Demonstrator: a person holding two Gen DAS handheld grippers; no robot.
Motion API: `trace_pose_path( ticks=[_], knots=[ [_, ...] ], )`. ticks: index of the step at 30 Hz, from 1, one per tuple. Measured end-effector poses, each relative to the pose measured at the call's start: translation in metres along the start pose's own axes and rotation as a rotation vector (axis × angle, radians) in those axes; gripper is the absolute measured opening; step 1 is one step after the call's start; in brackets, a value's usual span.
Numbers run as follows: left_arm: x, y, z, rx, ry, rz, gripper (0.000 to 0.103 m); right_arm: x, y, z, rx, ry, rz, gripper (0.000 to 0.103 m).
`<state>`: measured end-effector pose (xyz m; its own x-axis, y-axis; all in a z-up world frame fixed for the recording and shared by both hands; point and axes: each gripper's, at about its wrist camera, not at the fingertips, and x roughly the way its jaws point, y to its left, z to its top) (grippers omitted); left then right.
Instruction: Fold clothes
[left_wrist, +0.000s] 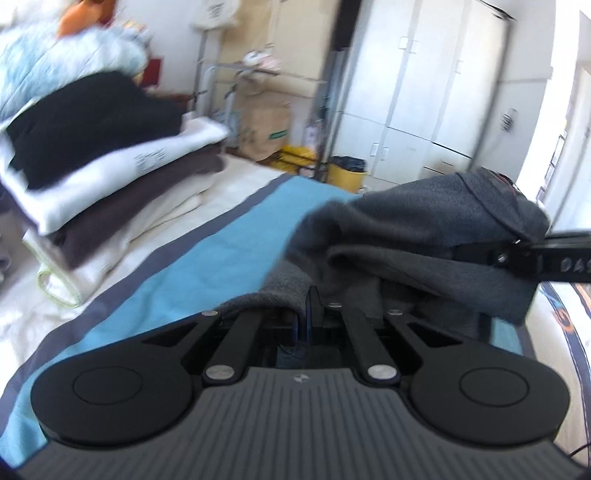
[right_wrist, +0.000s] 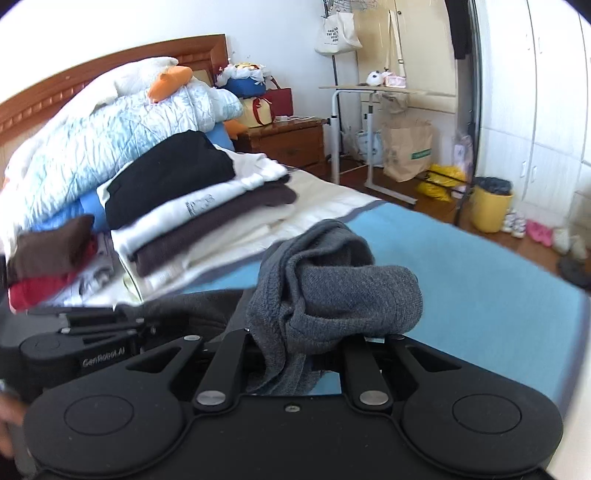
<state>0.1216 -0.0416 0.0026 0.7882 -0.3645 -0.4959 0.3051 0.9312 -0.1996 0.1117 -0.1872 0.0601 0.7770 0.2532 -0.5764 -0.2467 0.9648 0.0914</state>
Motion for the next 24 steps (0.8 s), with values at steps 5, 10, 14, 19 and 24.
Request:
trace_pose_path(
  ticks=[5,10,14,19,24],
  knots=[
    [-0.006,-0.063,-0.010,0.080,0.033,0.105,0.003,-0.058,-0.048,-0.032,0.090,-0.144,-0.029,0.015],
    [0.005,-0.094,-0.015,0.054,0.046,0.082,0.003,-0.062,-0.097,-0.045,0.234,-0.175,-0.060,0.015],
    [-0.008,-0.102,0.006,0.001,-0.012,0.078,0.003,-0.067,-0.125,-0.040,0.372,-0.278,0.025,0.015],
    [-0.023,-0.111,0.032,-0.101,-0.131,-0.112,0.003,-0.081,-0.152,-0.037,0.478,-0.349,0.028,0.015],
    [0.015,-0.144,0.025,-0.079,-0.061,-0.109,0.003,-0.081,-0.189,-0.028,0.477,-0.305,-0.216,0.029]
  ],
)
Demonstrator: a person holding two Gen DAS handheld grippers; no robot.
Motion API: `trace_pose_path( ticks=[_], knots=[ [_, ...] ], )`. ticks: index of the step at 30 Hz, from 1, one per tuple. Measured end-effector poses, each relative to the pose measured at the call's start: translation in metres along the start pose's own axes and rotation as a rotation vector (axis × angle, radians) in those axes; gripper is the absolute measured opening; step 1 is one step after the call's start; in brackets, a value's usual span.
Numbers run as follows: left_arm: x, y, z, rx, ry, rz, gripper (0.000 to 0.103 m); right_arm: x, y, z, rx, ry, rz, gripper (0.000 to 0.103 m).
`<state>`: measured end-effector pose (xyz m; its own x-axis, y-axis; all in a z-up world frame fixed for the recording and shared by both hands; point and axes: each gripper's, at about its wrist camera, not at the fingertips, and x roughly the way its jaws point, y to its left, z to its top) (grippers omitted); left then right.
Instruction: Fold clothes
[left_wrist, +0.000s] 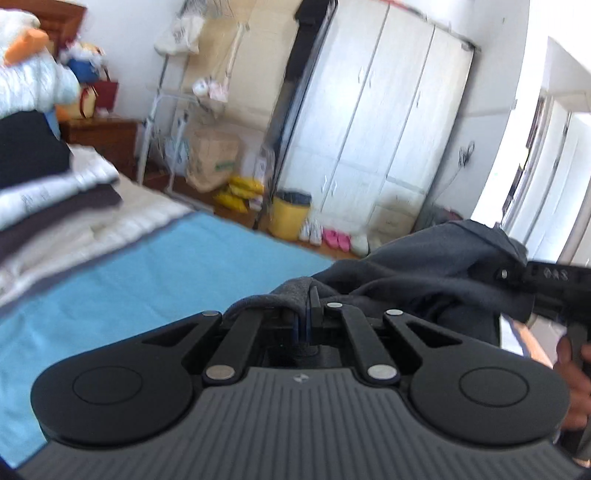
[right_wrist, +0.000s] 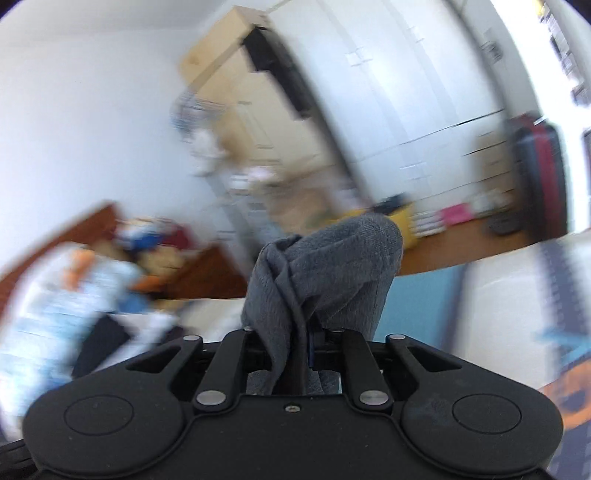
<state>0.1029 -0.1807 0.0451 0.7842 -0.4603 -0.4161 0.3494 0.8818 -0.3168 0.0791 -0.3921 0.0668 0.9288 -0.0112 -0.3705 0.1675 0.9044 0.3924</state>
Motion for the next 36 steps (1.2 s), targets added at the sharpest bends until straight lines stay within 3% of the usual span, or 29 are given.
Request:
trace_pose_path(
  ticks=[2,3,4,7,9,11,15,17,21,25,26,27,28,32,36],
  knots=[
    [0.023,-0.003,-0.015,-0.052,0.077,0.010,0.003,0.015,-0.015,0.006,-0.033,0.037,-0.135,0.040],
    [0.033,-0.003,-0.023,-0.082,0.114,0.015,0.003,0.020,-0.027,0.007,0.002,0.054,-0.157,0.040],
    [0.040,-0.004,-0.031,-0.106,0.141,0.015,0.003,0.023,-0.042,0.008,0.085,0.084,-0.102,0.040],
    [0.030,-0.007,-0.043,-0.125,0.122,-0.021,0.003,0.024,-0.082,0.009,0.337,0.166,0.077,0.041],
    [0.023,-0.016,-0.047,-0.049,0.102,0.019,0.003,0.019,-0.101,0.007,0.489,0.204,0.195,0.043],
    [0.022,-0.019,-0.049,-0.011,0.097,0.040,0.003,0.010,-0.104,0.005,0.528,0.181,0.193,0.048],
    [0.025,-0.021,-0.053,-0.061,0.110,0.052,0.003,0.013,-0.109,-0.007,0.603,0.184,0.191,0.052],
    [0.027,-0.019,-0.051,-0.074,0.117,0.062,0.003,0.026,-0.110,-0.011,0.607,0.229,0.189,0.053],
    [0.015,-0.007,-0.038,-0.094,0.077,0.100,0.003,0.044,-0.119,-0.026,0.540,0.307,0.086,0.053],
    [-0.007,0.018,-0.032,-0.226,0.002,0.157,0.003,0.071,-0.115,-0.033,0.447,0.362,0.001,0.053],
    [-0.013,0.023,-0.031,-0.243,-0.013,0.168,0.003,0.076,-0.112,-0.034,0.417,0.376,-0.003,0.049],
    [-0.017,0.027,-0.031,-0.240,-0.017,0.184,0.003,0.078,-0.107,-0.036,0.371,0.396,-0.004,0.020],
    [-0.021,0.030,-0.032,-0.234,-0.016,0.199,0.003,0.079,-0.099,-0.038,0.315,0.415,-0.012,0.003],
    [-0.022,0.041,-0.039,-0.198,0.065,0.200,0.004,0.074,-0.071,-0.035,0.197,0.380,0.001,0.004],
    [-0.029,0.042,-0.046,-0.174,0.095,0.200,0.006,0.062,-0.052,-0.022,0.190,0.296,0.140,0.004]
  ],
)
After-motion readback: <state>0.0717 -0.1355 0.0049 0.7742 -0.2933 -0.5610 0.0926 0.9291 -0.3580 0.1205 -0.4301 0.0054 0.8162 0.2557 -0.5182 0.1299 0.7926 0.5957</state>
